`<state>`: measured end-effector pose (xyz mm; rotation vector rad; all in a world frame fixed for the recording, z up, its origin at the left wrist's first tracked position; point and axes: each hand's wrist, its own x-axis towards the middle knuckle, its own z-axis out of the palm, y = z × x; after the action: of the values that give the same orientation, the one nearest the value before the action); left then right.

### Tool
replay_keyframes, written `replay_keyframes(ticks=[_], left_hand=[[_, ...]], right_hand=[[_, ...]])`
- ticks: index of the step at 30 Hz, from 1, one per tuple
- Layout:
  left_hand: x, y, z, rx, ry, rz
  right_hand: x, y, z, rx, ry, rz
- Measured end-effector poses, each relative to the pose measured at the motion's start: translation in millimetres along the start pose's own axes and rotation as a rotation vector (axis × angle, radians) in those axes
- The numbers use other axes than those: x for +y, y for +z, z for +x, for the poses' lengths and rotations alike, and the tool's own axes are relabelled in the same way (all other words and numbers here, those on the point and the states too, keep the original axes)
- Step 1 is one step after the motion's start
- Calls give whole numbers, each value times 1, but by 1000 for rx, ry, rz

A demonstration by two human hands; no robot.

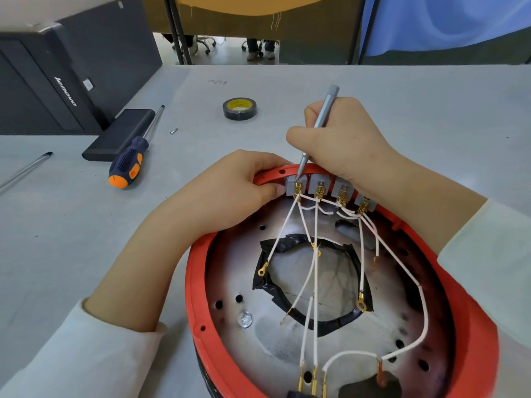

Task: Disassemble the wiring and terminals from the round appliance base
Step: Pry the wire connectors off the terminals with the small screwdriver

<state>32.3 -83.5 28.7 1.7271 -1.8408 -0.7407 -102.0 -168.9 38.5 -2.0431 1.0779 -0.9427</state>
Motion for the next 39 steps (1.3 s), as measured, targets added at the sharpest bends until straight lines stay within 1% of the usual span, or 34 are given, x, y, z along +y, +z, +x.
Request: replay_keyframes(ticks=[5, 15, 18, 21, 23, 25, 29, 31, 35, 37, 39], left_hand=[[0, 0, 0, -3, -4, 3], [0, 0, 1, -1, -1, 4], [-1, 1, 1, -4, 1, 5], [-1, 1, 2, -6, 5, -3], [-2, 1, 1, -3, 14, -11], [-2, 1, 0, -4, 24, -12], [-1, 0, 0, 0, 16, -13], [0, 1, 0, 4, 12, -10], [0, 1, -1, -3, 11, -16], [0, 0, -1, -7, 11, -19], [0, 0, -1, -8, 11, -20]], right_hand=[[2, -1, 2, 17, 21, 21], [4, 2, 8, -63, 126, 50], [3, 0, 7, -73, 123, 38], [0, -2, 1, -15, 60, 41], [-5, -7, -2, 47, 52, 177], [-10, -17, -5, 47, 66, 299], [-6, -26, -16, -25, 74, 218], [0, -24, -22, 4, 77, 240], [2, -24, -27, 147, 5, 281], [3, -24, -26, 156, 10, 283], [5, -22, -25, 130, 34, 250]])
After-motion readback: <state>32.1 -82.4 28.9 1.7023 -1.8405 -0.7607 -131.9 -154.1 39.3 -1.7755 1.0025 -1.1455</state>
